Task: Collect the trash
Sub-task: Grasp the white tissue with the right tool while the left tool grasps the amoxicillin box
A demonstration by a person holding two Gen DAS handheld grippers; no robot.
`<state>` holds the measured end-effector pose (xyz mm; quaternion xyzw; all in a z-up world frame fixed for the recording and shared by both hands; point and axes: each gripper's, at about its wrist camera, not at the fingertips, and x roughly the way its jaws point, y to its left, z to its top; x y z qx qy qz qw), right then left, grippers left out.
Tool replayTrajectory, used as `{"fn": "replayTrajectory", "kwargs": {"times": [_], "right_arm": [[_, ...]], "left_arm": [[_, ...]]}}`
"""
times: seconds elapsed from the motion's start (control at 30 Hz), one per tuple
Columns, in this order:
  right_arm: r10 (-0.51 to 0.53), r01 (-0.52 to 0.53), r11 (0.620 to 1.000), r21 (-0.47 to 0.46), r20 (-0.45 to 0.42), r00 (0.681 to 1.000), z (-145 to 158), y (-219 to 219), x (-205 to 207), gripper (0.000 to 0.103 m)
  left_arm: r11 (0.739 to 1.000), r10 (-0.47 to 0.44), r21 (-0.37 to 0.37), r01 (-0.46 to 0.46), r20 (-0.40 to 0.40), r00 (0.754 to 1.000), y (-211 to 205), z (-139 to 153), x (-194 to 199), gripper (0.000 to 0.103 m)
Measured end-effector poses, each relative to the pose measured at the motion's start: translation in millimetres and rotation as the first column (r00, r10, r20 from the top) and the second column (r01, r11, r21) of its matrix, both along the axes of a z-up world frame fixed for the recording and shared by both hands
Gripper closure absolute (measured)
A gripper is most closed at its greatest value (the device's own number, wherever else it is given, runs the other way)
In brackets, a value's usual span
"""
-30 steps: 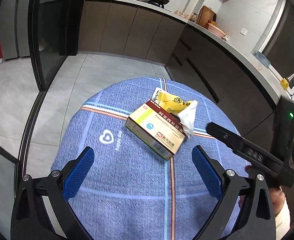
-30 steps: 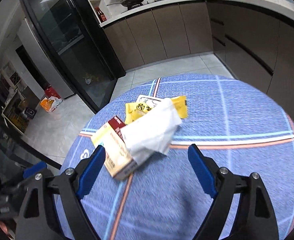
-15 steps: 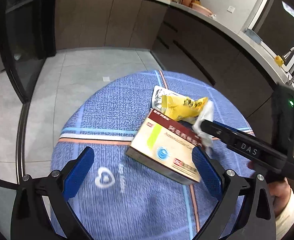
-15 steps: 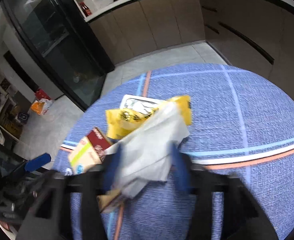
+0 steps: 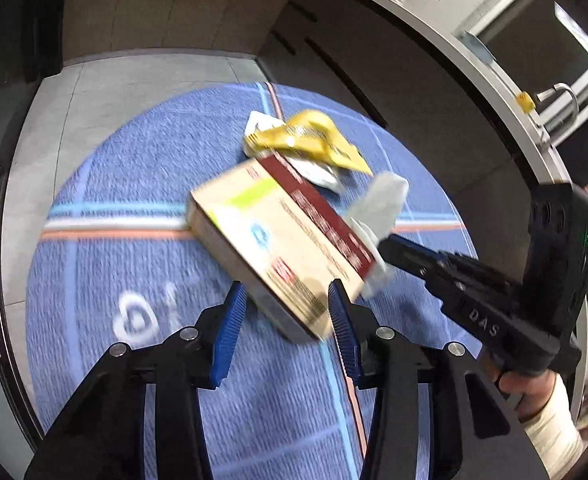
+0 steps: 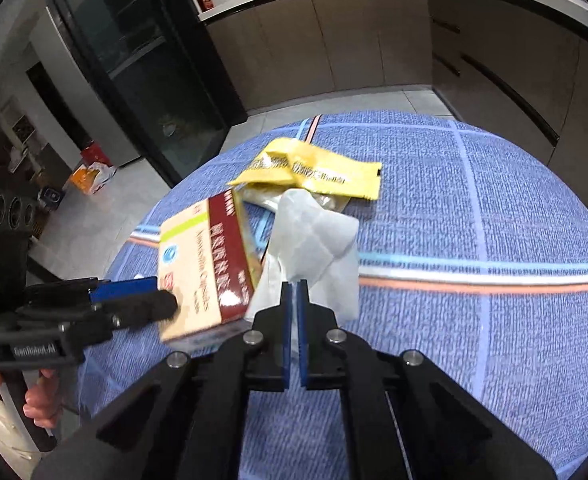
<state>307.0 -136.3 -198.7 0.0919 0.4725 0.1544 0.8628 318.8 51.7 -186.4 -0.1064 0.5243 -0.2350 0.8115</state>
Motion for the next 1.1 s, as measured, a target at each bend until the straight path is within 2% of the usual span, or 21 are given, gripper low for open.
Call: {"fn": "replayTrajectory", "kwargs": {"times": [0.07,0.13,0.17,0.2,0.27,0.3,0.37,0.53,0.67,0.8,0.93,0.97,1.0,1.07,1.1], "right_arm": [[0.014,-0.014,1.000,0.023,-0.009,1.000,0,-2,-10,0.099],[0.037,-0.036,0.999,0.037,-0.017,0.999,1,0,-22,0.099],[0.046,-0.045,0.998,0.036,-0.014,0.999,2,0,-26,0.099],[0.049,-0.049,0.998,0.028,-0.007,0.999,3,-1,-32,0.099],[0.030,-0.030,0.999,0.020,0.012,0.999,6,-8,-42,0.099],[0.011,-0.011,0.999,0.033,0.015,1.000,8,-15,-45,0.099],[-0.019,0.018,0.999,0.044,0.019,1.000,10,-26,-49,0.099],[-0.069,0.067,0.996,0.059,0.036,0.997,15,-54,-60,0.099],[-0.094,0.091,0.993,0.068,0.034,0.995,16,-65,-58,0.099],[-0.113,0.110,0.991,0.079,0.032,0.993,13,-78,-60,0.099],[-0.123,0.121,0.989,0.091,0.026,0.992,8,-85,-62,0.098],[-0.124,0.122,0.988,0.091,0.025,0.992,8,-86,-63,0.098],[-0.126,0.123,0.988,0.093,0.023,0.992,9,-87,-64,0.096],[-0.127,0.125,0.987,0.101,0.019,0.992,7,-87,-64,0.091],[-0.126,0.124,0.987,0.105,0.015,0.992,6,-86,-63,0.078]], "left_arm": [[1.000,0.010,0.009,-0.010,-0.002,1.000,-3,2,-8,0.059],[0.998,0.053,0.044,-0.054,0.015,0.998,-3,5,-11,0.040],[0.994,0.087,0.069,-0.089,0.032,0.996,-2,9,-14,0.023],[0.984,0.146,0.093,-0.152,0.064,0.987,0,17,-13,0.016],[0.980,0.175,0.087,-0.181,0.071,0.982,1,24,-10,0.015],[0.977,0.181,0.098,-0.187,0.062,0.981,-3,26,-6,0.008],[0.961,0.212,0.165,-0.220,0.068,0.975,-18,30,2,0.008],[0.938,0.199,0.275,-0.213,0.077,0.977,-54,26,23,0.008],[0.892,0.233,0.379,-0.247,0.081,0.969,-67,12,36,0.008],[0.877,0.304,0.379,-0.296,0.039,0.952,-57,-3,45,0.008],[0.874,0.319,0.381,-0.301,0.017,0.948,-51,-13,47,0.010],[0.877,0.316,0.378,-0.297,0.013,0.949,-50,-14,46,0.013],[0.884,0.307,0.369,-0.288,0.006,0.952,-49,-15,46,0.023],[0.892,0.288,0.361,-0.270,0.005,0.958,-50,-15,46,0.032],[0.901,0.270,0.352,-0.254,0.003,0.963,-50,-14,46,0.032]]}}
